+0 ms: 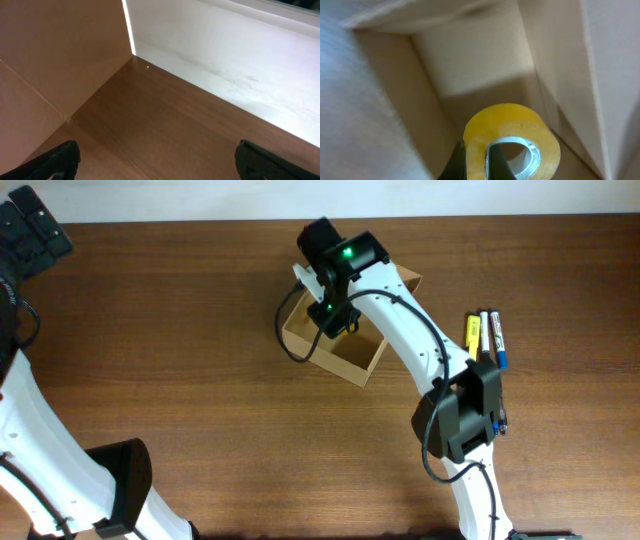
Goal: Pack container
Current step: 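Carry the tape roll into the box and release it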
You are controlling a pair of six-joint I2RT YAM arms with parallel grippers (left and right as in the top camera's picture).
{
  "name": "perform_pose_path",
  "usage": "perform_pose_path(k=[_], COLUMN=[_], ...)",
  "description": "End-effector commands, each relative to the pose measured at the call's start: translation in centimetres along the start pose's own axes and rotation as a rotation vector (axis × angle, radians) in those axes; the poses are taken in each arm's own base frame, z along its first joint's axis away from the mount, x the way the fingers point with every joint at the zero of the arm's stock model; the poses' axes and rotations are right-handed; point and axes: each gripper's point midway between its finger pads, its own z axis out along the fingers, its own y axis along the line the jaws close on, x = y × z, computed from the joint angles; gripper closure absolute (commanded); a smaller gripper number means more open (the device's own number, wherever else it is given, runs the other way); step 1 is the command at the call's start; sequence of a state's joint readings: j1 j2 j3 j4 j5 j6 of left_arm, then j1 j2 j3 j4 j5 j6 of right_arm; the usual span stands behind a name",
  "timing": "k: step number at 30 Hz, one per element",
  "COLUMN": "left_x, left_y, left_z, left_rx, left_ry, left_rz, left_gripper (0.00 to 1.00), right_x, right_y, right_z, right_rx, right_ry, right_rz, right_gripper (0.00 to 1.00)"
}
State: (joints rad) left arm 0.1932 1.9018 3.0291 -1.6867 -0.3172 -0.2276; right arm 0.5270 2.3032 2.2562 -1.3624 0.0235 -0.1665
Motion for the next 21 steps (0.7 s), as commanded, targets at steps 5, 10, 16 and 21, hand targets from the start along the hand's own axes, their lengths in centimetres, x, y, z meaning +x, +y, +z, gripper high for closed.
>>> perform_pose_path(k=[5, 10, 16, 21], left_x=[0.1, 0.1, 0.1, 0.1], left_y=[0.0, 0.0, 0.0, 0.0], left_z=[0.4, 0.4, 0.4, 0.4], left_rx=[-0.001, -0.001, -0.001, -0.001], left_ry=[0.01, 0.01, 0.01, 0.01], left_rz=[0.008, 0.008, 0.008, 0.008], left_gripper=[0.0, 0.0, 0.0, 0.0], right_x=[1.6, 2.1, 1.8, 1.1], right_y=[-1.7, -1.9, -2.0, -2.2], right_z=[4.2, 5.6, 5.1, 2.1], right_rx=[0.016, 0.012, 0.014, 0.018], right_ry=[0.043, 0.055, 0.045, 0.028], right_rz=[0.027, 0.033, 0.033, 0.041], right_gripper=[0.96, 0.81, 0.59, 0.54])
